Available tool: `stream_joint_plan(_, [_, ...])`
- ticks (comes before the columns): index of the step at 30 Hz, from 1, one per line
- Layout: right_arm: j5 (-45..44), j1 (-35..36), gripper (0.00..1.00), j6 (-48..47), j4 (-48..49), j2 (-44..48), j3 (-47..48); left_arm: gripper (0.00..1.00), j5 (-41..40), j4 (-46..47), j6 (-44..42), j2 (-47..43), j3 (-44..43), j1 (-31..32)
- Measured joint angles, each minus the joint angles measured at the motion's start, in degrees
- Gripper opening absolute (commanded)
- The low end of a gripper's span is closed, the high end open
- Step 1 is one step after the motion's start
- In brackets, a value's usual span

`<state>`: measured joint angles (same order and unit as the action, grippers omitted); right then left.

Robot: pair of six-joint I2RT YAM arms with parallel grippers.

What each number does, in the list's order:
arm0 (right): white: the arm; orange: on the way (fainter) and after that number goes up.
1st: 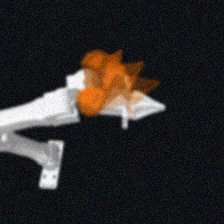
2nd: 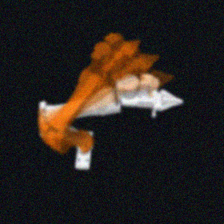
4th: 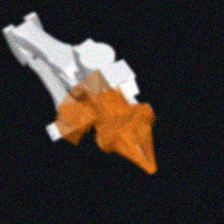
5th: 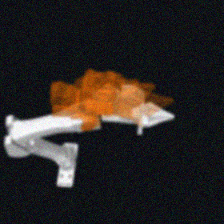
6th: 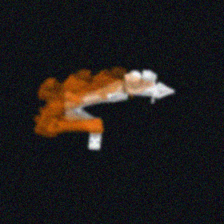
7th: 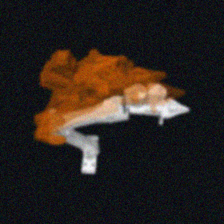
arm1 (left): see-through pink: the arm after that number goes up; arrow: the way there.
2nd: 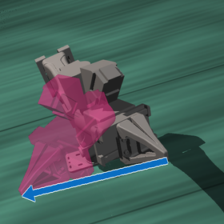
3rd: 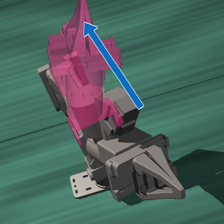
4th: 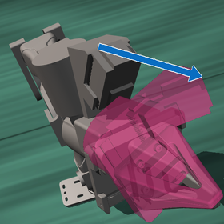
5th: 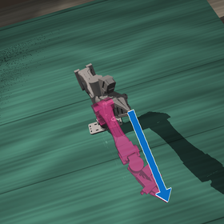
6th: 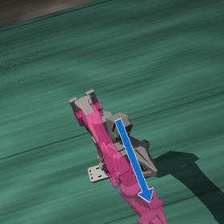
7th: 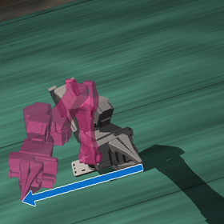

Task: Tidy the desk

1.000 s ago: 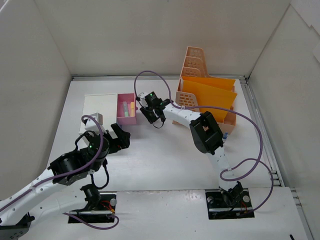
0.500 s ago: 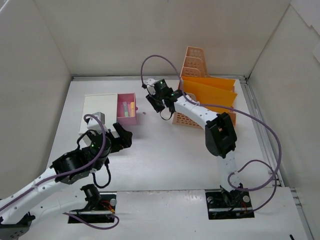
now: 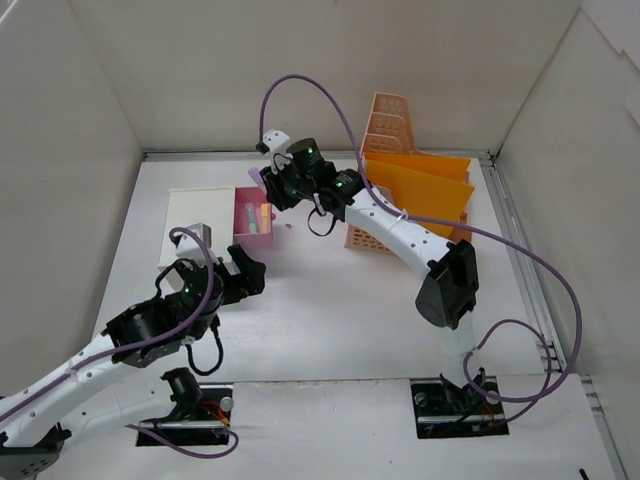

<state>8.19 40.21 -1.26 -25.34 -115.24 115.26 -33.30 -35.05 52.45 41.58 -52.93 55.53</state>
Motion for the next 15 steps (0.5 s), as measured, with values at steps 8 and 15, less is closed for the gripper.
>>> stream_joint_plan(8, [3.6, 2.2, 0.02, 10.1, 1.2, -7.8, 6.1, 0.85, -0.9, -1.7, 0.3, -2.4, 0.0, 0.5])
stream_joint_plan(15, [4.0, 2.6, 0.43, 12.1, 1.0, -11.0, 5.3, 0.86, -2.6, -3.5, 0.7, -4.7, 0.0, 0.7])
